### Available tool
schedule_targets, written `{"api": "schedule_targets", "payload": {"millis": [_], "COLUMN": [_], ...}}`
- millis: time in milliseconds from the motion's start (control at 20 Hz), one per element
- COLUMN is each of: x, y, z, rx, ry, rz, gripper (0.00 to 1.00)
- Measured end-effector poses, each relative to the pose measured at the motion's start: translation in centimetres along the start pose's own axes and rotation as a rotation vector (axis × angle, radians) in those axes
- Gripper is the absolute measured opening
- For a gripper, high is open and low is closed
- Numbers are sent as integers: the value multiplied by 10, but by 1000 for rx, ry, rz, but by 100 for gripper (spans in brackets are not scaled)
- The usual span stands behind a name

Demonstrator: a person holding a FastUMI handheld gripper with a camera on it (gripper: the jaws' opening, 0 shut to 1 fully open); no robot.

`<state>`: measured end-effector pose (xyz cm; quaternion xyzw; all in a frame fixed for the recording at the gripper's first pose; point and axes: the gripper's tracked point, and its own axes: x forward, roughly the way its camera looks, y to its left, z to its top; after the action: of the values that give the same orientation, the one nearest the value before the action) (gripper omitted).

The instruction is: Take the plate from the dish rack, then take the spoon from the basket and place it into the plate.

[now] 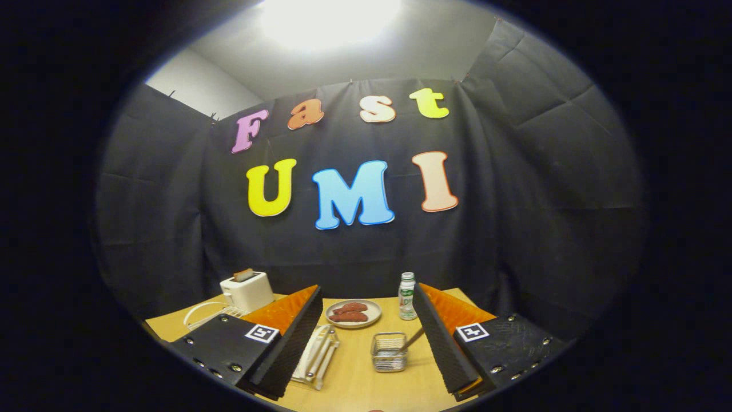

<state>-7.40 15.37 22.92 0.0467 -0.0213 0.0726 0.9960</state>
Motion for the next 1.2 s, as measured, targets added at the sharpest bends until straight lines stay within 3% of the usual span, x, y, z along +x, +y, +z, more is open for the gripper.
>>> {"api": "schedule_targets", "payload": {"millis": [250, 500, 850, 1200], "x": [50, 107, 157, 170], "y": [58, 101, 130, 151], "z": [1, -40, -125, -204], "rx": [30, 53, 84, 138], "ry": [93, 338, 713, 1025], "rz": [119, 188, 210, 212], "gripper": [97, 97, 97, 100]}}
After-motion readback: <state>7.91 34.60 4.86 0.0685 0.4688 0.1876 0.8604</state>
